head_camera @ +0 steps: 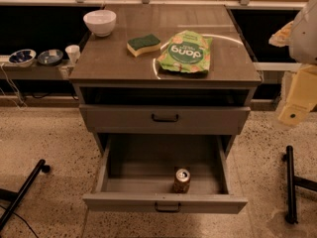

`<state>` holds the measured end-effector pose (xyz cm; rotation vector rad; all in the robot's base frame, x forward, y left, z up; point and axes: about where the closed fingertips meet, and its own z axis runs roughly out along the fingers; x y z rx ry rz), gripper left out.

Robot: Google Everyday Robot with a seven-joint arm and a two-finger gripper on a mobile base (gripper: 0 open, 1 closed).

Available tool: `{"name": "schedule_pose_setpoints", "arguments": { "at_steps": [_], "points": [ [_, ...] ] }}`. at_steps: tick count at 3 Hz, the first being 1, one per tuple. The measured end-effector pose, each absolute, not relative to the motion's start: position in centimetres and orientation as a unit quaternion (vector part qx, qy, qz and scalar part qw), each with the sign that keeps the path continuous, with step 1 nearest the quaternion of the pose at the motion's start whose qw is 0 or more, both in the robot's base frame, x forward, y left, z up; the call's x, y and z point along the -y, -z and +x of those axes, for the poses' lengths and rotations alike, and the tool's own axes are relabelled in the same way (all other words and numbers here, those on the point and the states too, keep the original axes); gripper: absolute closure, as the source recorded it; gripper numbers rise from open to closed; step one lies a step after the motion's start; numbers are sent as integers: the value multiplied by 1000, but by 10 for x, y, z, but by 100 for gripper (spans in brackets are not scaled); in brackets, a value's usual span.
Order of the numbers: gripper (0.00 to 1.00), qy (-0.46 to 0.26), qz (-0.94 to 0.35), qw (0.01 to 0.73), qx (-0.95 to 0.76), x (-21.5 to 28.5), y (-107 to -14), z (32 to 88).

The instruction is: Pick orange can from middle drawer and place on counter

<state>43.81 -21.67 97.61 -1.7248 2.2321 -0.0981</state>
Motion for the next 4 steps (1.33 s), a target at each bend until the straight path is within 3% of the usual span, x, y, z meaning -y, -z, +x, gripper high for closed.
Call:
{"name": "schedule_pose_setpoints", "arguments": {
  "at_steps": [1, 2, 4],
  "points": [
    [0, 34, -603, 159, -781, 217, -976, 438],
    [0, -11, -597, 185, -781, 213, -950, 447],
    [0, -84, -603, 247, -754, 184, -828, 448]
  ]
}}
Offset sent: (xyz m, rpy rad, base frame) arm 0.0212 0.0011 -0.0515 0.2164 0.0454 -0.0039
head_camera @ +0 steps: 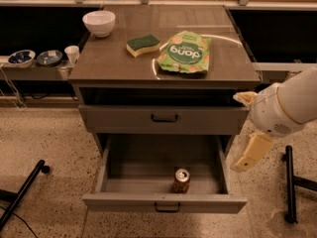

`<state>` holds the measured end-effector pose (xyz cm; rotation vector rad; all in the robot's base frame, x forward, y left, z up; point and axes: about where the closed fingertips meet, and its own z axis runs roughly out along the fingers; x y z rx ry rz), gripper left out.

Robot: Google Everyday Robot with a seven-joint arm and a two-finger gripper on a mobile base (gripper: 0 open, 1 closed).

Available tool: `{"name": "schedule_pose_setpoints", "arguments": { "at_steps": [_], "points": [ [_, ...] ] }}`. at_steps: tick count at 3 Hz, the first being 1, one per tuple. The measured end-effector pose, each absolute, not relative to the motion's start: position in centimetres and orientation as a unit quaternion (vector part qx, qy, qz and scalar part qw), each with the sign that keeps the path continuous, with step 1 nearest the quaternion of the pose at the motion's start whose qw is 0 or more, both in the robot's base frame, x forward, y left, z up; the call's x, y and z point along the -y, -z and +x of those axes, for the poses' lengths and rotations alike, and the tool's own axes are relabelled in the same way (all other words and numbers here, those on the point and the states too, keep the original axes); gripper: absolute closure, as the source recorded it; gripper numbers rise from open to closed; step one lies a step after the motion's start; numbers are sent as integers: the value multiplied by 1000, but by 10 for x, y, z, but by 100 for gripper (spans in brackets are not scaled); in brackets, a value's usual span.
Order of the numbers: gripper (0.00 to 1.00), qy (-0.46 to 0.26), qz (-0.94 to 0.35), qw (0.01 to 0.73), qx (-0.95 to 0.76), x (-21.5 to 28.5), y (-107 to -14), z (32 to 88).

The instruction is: Pick orange can from middle drawer and place on counter

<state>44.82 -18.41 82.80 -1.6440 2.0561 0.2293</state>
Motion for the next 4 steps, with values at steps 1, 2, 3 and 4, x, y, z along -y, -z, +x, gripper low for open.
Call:
{"name": "schedule_pose_setpoints", "arguments": {
  "at_steps": [1, 2, 3, 4],
  "points": [
    [0, -50, -619, 291, -728, 186, -833, 464],
    [0, -95, -600, 299, -736, 169, -790, 463],
    [0, -135, -586, 328, -729, 140, -720, 461],
    [0, -165, -585, 363, -706, 116, -672, 462]
  ]
}}
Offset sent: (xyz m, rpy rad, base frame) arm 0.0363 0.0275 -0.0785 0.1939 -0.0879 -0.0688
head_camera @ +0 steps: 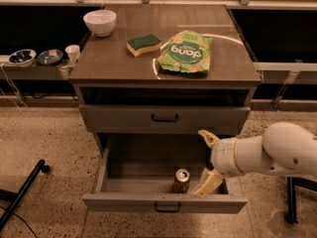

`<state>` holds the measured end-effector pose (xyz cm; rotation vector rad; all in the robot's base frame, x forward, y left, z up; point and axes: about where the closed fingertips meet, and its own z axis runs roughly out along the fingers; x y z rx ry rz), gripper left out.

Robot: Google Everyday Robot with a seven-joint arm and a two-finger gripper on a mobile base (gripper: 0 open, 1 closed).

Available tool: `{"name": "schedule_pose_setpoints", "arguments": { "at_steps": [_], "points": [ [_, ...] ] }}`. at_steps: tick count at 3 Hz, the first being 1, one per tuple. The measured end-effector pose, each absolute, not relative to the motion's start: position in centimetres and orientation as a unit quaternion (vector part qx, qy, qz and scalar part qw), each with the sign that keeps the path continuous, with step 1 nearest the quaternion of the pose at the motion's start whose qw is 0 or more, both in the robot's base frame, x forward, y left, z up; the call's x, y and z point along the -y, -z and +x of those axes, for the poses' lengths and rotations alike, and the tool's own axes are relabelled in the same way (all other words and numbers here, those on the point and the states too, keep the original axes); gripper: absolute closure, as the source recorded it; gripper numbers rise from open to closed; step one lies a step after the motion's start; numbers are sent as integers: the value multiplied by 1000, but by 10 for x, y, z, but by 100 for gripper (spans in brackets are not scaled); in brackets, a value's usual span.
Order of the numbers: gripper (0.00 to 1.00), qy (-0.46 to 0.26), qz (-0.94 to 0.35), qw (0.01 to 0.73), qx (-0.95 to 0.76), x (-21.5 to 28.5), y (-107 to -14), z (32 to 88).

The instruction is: Pick orange can from middle drawer and place on counter

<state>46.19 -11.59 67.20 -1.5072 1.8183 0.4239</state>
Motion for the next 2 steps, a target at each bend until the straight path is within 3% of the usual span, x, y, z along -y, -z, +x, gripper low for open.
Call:
{"name": "schedule_pose_setpoints", "arguments": {
  "at_steps": [2],
  "points": [
    [0, -213, -552, 373, -715, 108, -645, 485]
  ]
}}
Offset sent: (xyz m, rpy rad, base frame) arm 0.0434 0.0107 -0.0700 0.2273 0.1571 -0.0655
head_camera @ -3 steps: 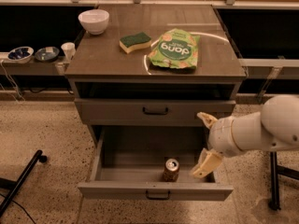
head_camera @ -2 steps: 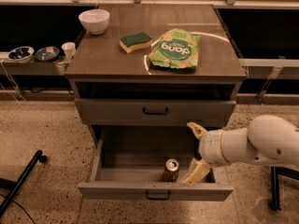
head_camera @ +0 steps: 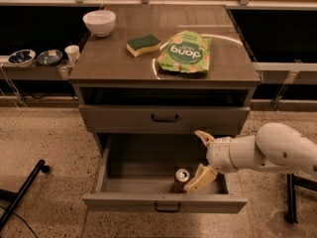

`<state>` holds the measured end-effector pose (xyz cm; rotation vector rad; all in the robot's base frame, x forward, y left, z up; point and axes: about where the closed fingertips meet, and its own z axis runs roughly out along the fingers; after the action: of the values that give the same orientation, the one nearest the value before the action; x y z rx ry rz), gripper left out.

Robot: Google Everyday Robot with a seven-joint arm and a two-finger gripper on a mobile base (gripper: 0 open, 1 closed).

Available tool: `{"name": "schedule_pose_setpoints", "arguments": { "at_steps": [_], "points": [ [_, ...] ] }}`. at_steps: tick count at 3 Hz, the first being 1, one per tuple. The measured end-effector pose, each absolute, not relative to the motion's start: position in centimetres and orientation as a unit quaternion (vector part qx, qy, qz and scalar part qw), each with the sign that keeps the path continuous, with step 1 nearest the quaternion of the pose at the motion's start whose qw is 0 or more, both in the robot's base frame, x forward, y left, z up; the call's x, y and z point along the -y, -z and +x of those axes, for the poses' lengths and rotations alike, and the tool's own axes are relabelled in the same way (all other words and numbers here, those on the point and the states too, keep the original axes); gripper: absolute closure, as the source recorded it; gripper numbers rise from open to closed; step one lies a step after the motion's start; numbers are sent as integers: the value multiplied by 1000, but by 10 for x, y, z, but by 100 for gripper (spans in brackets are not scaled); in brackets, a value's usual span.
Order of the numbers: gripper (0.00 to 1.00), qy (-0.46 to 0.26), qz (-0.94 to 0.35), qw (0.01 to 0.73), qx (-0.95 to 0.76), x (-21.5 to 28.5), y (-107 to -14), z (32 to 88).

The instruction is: Pick orange can from middle drawer and place on counter

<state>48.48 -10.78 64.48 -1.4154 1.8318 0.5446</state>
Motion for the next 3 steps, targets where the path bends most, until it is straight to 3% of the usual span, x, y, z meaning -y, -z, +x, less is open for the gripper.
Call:
{"name": "schedule_pose_setpoints", "arguments": {
  "at_steps": [1, 3],
  "points": [
    [0, -253, -510, 380, -729, 100, -591, 510],
    [0, -248, -480, 402, -739, 83, -489, 546]
  ]
}}
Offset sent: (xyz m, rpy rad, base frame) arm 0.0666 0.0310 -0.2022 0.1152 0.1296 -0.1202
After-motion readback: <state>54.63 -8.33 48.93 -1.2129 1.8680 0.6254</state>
